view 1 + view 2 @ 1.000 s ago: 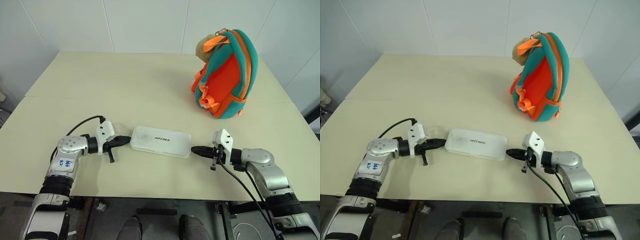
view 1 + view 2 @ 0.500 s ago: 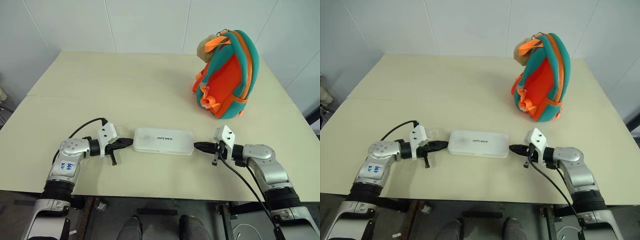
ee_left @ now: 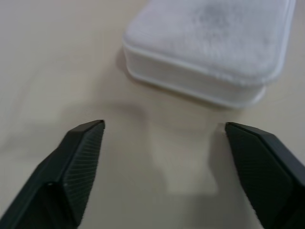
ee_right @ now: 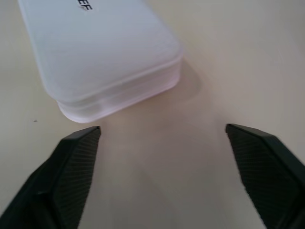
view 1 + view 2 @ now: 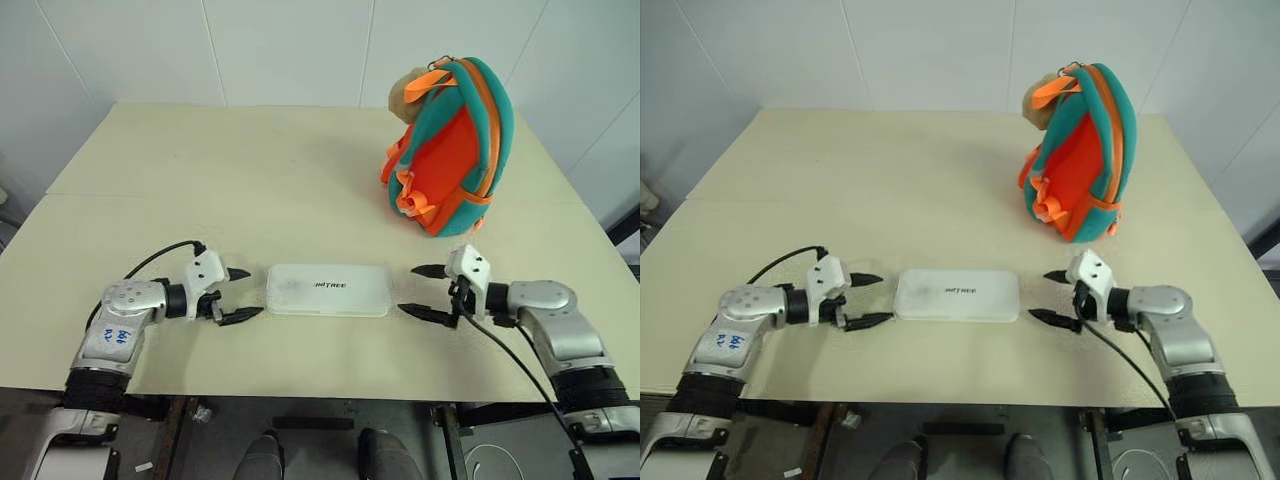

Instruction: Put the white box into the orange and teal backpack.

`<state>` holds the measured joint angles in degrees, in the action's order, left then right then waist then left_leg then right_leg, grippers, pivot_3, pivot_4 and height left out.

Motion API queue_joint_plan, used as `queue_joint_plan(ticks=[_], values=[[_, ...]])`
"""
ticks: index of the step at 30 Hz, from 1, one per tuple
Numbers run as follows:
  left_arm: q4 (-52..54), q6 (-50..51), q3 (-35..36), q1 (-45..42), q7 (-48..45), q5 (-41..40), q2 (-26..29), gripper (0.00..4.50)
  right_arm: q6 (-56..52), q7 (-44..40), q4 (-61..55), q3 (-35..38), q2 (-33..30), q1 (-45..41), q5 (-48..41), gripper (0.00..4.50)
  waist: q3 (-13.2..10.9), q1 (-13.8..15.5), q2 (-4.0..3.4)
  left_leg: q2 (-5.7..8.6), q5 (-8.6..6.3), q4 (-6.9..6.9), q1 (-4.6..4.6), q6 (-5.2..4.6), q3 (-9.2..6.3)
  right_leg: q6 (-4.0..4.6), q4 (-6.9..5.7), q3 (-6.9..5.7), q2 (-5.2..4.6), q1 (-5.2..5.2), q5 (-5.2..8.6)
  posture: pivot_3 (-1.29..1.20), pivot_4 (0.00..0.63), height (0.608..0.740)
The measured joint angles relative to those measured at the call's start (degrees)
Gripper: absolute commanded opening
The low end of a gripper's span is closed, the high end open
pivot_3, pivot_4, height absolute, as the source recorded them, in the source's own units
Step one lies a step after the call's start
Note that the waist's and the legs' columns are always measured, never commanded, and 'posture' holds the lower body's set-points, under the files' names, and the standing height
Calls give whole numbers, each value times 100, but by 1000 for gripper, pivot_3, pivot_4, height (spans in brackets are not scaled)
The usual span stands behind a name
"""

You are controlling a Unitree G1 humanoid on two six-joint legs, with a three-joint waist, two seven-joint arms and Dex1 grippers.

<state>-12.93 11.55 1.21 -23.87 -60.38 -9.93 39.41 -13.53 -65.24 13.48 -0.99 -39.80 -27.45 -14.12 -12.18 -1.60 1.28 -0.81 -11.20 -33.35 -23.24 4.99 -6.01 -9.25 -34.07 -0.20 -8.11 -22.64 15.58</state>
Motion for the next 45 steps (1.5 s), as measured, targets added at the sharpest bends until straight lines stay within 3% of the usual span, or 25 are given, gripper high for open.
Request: queue_joint_plan(ticks=[8, 15, 19, 29, 45], values=[[-592, 1355, 268, -676, -368, -678, 289, 4477, -1294, -349, -535, -259, -233, -211, -241, 4500, 0, 13, 0, -1, 0, -6, -4, 0, -1, 1, 1, 0, 1, 0, 1, 0, 150, 740], [-729, 4129, 303, -1087, -415, -1566, 291, 4477, -2087, -307, -1133, -428, -220, -281, -493, 4500, 0, 0, 0, -2, -3, 0, -4, -1, -1, -3, -6, 4, 5, -4, 3, 0, 150, 740], [-540, 4912, 297, -1134, -279, -1831, 163, 4477, -2152, -204, -1115, -573, -149, -281, -480, 4500, 0, 3, 0, -2, -4, 0, -3, -1, -1, -3, -7, 7, 5, -4, 3, 0, 150, 740], [-1052, 5483, 568, -1689, 550, -1951, -654, 4477, -2183, -190, -1096, -802, 33, -307, -480, 4500, 1, 25, 1, 0, -3, -33, 1, 0, -1, -3, -14, 10, 6, 7, 3, 0, 150, 740], [-1258, 6931, 522, -1976, 477, -2397, -597, 4477, -1829, 61, -847, -910, 499, -363, -299, 4500, 1, 4, 2, -1, -9, -32, -1, 4, 0, -3, -14, 15, 9, 4, 2, 0, 150, 740]])
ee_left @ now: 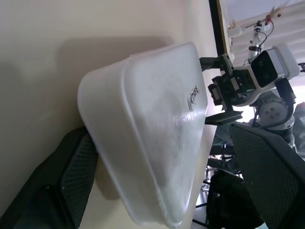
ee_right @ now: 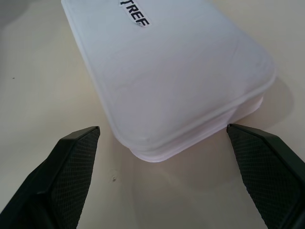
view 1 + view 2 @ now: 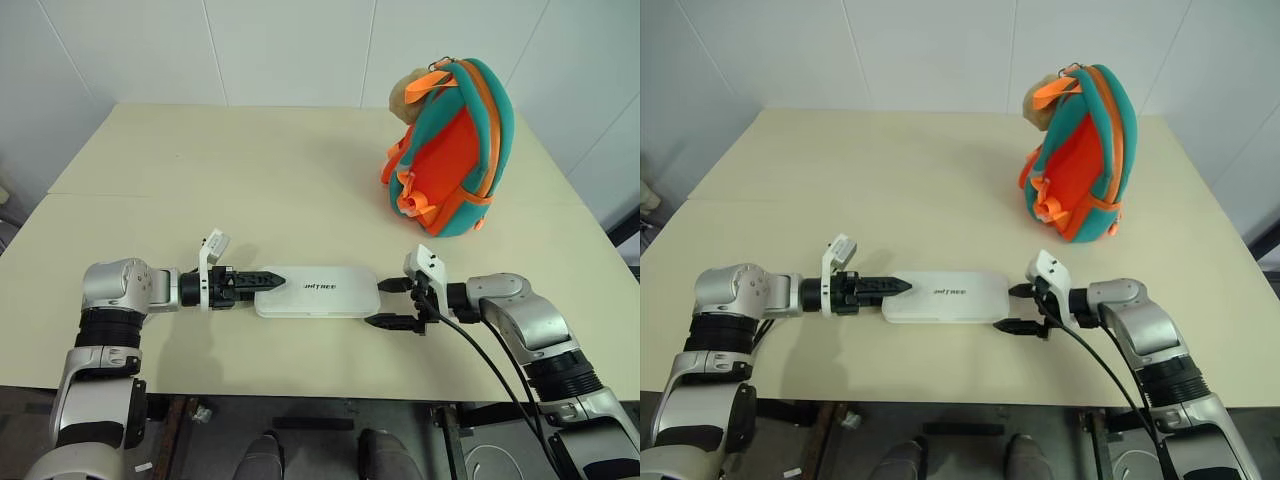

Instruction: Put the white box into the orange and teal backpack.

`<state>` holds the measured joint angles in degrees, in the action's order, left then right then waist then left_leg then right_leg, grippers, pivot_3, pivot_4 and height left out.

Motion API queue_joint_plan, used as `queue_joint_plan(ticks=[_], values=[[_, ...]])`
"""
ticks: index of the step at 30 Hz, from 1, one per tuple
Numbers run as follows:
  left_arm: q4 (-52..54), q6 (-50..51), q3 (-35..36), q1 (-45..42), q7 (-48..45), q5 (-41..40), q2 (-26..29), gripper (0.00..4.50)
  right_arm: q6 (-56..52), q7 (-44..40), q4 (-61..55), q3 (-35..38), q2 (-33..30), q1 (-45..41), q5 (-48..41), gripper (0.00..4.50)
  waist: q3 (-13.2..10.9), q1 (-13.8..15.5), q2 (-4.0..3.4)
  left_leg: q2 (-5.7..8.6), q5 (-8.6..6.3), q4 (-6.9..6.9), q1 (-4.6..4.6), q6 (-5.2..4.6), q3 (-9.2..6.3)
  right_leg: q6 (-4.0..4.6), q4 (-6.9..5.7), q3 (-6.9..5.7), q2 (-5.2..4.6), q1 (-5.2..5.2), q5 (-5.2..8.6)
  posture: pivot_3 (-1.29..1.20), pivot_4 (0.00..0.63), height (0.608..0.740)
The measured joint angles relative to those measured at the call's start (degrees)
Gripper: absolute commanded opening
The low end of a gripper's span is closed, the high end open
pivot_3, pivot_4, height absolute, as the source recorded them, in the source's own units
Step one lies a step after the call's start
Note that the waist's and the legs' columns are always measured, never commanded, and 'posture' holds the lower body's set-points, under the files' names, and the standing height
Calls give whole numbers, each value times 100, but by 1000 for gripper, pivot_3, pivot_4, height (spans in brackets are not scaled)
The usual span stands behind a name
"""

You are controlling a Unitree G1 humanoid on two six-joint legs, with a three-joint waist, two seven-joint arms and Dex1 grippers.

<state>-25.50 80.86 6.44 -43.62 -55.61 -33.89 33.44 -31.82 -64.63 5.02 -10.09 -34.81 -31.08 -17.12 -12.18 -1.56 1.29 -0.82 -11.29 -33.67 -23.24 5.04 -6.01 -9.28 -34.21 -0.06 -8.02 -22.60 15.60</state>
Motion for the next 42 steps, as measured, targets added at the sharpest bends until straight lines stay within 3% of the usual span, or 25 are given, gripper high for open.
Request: queue_joint_plan(ticks=[7, 10, 17, 19, 27, 32, 38, 42], values=[[-5, 236, 260, -2, 305, -153, -393, 4477, 38, 130, -46, 0, 158, 15, -12, 4500, 0, 9, 0, 1, 0, -1, -1, 0, 0, -3, 0, 2, 0, 0, -1, 0, 150, 740], [5, 294, 253, 14, 328, -200, -416, 3882, 73, 153, -46, 0, 157, 37, -6, 4500, 0, 5, 0, 0, 0, -1, -1, 0, 0, -3, -1, 2, 0, 0, -1, 0, 150, 740], [335, 532, 199, 184, 140, -522, -305, 1700, 331, 161, -30, 9, 78, 161, 60, 4500, 0, -2, 0, 0, -2, 0, -3, 2, 0, -3, -1, 5, 2, -5, -1, 0, 150, 740], [403, 587, 212, 203, 139, -570, -305, 1253, 370, 174, -23, 44, 72, 196, 59, 4500, 0, 0, 0, 0, -2, 0, -3, 2, 0, -2, 0, 6, 2, -5, -1, 0, 150, 740], [947, 421, 791, 706, 453, -782, -557, 1238, 334, 496, -54, 378, 75, 275, -30, 4500, -2, 5, 3, 0, -3, 1, -4, 4, 3, -2, 1, 12, 3, -8, -2, 0, 150, 740], [1150, -123, 1267, 857, 487, -885, -179, 1238, -324, 1232, -419, 1196, 155, -78, -480, 4500, -2, -23, 2, -9, -4, 1, -2, 5, 13, 4, 1, 19, 10, -16, -1, 0, 150, 740], [684, -925, 1737, 878, 617, -733, 425, 1238, -526, 2676, -399, 1587, 1097, -955, -547, 4500, -1, -9, 2, -19, -4, 10, 0, 8, 19, 13, 12, 27, 21, -19, -5, 0, 150, 740], [670, -1159, 1787, 1027, 690, -708, 461, 1238, -167, 3629, 743, 1636, 1728, -1887, -224, 4500, -1, 3, 4, -19, -4, 21, -4, 9, 21, 10, 10, 32, 22, -27, -11, 0, 150, 740]])
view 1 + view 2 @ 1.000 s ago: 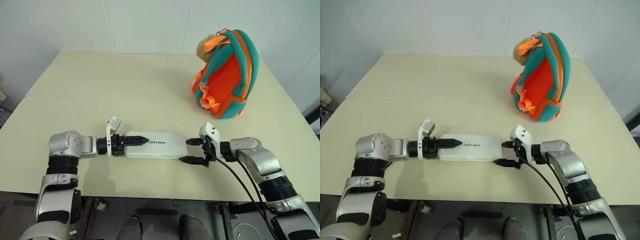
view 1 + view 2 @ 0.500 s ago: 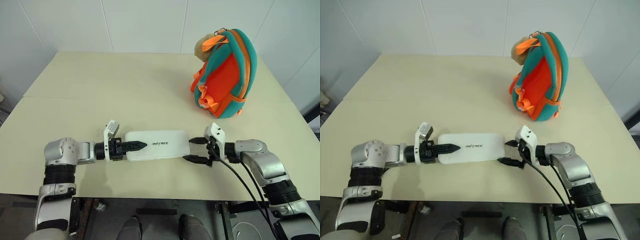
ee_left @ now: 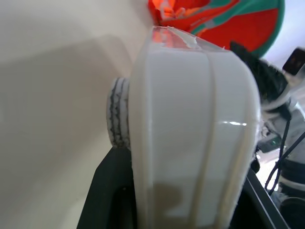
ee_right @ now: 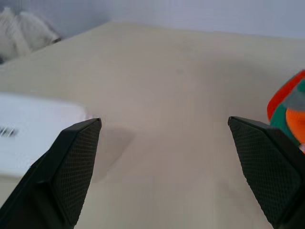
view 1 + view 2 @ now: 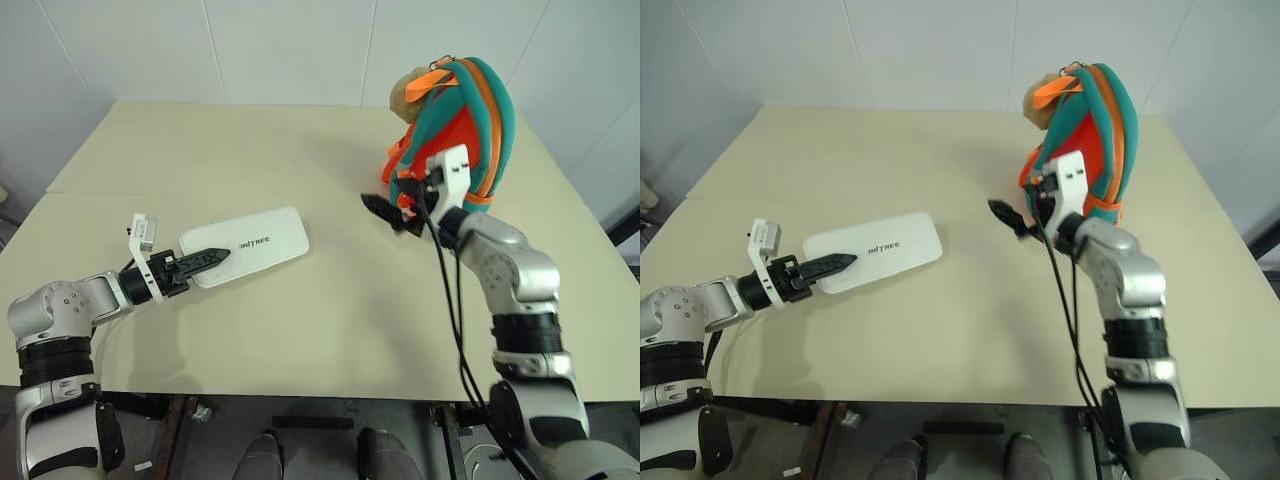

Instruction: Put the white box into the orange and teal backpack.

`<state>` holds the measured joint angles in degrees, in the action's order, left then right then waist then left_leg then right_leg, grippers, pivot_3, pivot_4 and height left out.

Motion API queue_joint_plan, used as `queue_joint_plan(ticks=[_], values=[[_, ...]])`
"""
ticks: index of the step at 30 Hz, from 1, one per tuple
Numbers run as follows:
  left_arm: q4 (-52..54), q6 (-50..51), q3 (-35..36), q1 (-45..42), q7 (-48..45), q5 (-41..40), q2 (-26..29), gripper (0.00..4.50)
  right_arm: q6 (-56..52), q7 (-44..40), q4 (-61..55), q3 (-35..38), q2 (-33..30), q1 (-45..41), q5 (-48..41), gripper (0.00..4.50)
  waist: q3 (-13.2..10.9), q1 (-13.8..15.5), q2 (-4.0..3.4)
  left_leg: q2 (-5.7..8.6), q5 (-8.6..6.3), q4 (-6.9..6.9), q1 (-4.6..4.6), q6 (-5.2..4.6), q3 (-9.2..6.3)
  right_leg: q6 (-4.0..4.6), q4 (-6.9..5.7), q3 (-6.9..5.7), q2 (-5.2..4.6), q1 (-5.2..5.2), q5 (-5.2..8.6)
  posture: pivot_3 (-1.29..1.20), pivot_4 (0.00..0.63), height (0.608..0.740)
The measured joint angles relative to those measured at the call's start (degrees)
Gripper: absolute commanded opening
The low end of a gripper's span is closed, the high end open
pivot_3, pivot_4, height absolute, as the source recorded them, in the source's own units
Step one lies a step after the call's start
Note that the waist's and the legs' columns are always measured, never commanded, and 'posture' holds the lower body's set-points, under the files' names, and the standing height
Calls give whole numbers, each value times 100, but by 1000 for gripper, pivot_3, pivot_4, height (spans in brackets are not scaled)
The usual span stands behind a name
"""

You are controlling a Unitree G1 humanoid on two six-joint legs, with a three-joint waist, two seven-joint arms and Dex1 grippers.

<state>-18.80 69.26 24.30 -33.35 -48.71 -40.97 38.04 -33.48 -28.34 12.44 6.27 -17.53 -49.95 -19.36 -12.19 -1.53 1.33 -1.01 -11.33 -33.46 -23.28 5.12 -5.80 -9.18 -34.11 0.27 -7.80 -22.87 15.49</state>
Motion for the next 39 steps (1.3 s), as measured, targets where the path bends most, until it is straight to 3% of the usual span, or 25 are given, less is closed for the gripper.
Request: queue_joint_plan(ticks=[7, 14, 17, 23, 28, 39], values=[[418, -49, -52, 232, 80, -85, -191, 1238, 1684, 1212, 3058, -118, 407, -1505, 966, 4500, 0, -30, 0, -1, 13, 43, -23, 22, 16, 2, -33, 20, 3, -57, 5, 0, 150, 740], [684, -40, 42, 492, 214, -282, -198, 1238, 2339, 1223, 4075, -100, 413, -1993, 1109, 4500, 0, -73, 0, -3, 14, 41, -26, 23, 22, 0, -35, 23, 5, -63, 9, 0, 150, 740], [833, 28, 58, 645, 262, -427, -197, 1238, 2137, 1086, 3855, -87, 389, -1913, 1085, 4500, 0, -95, 0, -6, 9, 40, -24, 16, 21, 0, -45, 24, 9, -63, 9, 0, 150, 740], [999, 99, 52, 858, 285, -626, -169, 1238, 747, 843, 1501, -81, 93, -820, 777, 4500, 0, -37, 0, -7, 6, 30, -23, 10, 20, 2, -49, 25, 12, -64, 10, 0, 150, 740], [926, 14, -24, 800, 328, -619, -157, 1238, 464, 1022, 1246, -51, 29, -764, 791, 4500, 0, -59, 0, -10, 12, 28, -5, 10, 22, 16, -48, 28, 16, -61, 5, 0, 150, 740], [759, -105, -281, 547, 355, -613, -183, 1238, 2844, 1694, 5248, 346, 349, -2529, 1043, 4500, 0, -172, 0, -13, 23, 45, -6, 4, 26, 25, -50, 30, 18, -63, -11, 0, 150, 740]])
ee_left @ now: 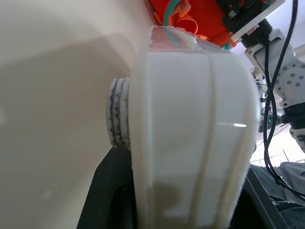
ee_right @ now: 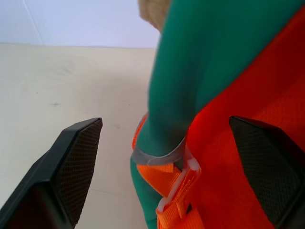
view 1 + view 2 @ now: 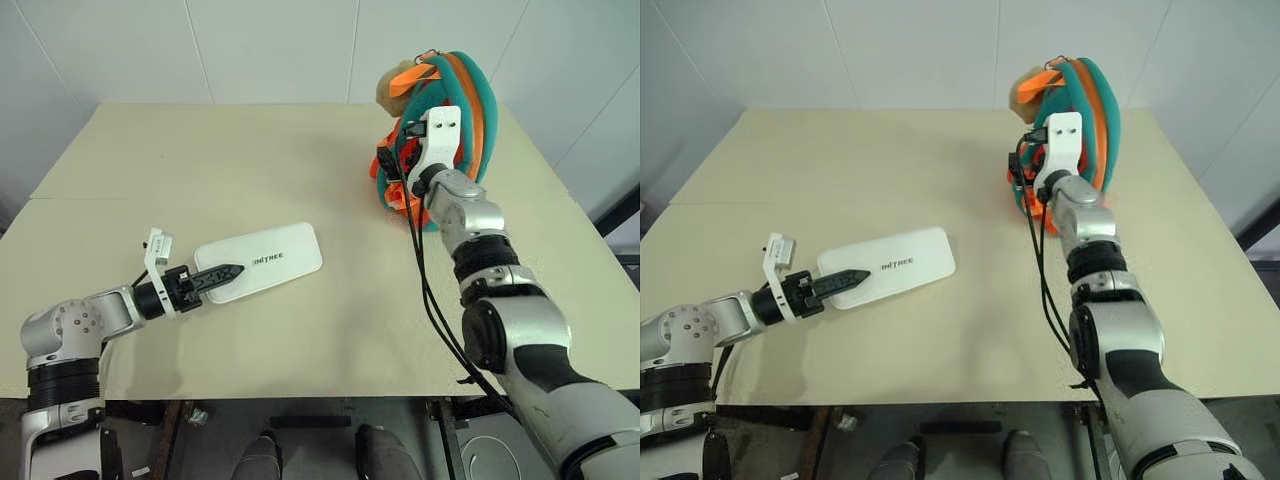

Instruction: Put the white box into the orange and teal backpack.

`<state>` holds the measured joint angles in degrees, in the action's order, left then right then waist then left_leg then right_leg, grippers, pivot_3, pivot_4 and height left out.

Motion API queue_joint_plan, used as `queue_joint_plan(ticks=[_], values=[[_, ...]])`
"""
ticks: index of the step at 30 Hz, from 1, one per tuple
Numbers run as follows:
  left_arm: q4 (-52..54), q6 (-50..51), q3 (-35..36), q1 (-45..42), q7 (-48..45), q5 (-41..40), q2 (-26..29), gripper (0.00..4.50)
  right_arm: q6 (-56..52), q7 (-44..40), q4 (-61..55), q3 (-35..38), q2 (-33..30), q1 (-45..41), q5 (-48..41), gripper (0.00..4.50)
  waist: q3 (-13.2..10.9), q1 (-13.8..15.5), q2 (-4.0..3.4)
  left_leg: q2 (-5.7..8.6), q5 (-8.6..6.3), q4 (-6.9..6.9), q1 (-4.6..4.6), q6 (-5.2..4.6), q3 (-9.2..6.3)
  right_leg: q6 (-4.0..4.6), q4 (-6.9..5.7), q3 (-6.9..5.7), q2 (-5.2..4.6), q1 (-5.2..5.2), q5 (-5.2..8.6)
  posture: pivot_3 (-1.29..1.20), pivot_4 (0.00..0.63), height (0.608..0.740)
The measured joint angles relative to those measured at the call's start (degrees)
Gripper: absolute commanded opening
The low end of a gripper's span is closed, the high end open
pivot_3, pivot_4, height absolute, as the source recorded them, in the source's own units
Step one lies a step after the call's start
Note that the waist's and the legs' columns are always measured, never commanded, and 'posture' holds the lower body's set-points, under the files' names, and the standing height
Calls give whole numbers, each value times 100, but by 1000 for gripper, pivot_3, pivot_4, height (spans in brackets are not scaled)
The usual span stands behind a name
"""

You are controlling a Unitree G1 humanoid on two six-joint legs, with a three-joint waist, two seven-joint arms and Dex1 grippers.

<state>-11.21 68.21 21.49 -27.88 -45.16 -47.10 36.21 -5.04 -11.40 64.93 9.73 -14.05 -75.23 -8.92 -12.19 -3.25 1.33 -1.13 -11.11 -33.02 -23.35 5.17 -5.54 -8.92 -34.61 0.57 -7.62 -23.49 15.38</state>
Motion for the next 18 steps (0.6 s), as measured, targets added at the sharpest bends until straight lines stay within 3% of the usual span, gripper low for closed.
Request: queue_joint_plan(ticks=[10, 15, 18], values=[[43, -8, 31, 37, 108, -88, -17, 1238, 1000, 219, 1105, -77, 212, -358, 480, 4500, 0, -19, 0, 0, 0, 3, -1, 1, 1, -5, 0, 2, 2, -1, 3, 0, 150, 740], [209, -3, 155, 243, 209, -223, -26, 1238, 1166, 29, 1109, -124, 194, -358, 654, 4500, 0, -39, -1, -2, 0, 3, 3, 2, 1, -4, 1, 6, 6, -2, 4, 0, 150, 740], [369, 2, 237, 375, 307, -291, -107, 1238, 1203, -553, 598, -142, 132, -130, 622, 4500, 0, -27, -1, -2, 0, 2, 3, 2, 1, -4, 3, 6, 6, -1, 4, 0, 150, 740]])
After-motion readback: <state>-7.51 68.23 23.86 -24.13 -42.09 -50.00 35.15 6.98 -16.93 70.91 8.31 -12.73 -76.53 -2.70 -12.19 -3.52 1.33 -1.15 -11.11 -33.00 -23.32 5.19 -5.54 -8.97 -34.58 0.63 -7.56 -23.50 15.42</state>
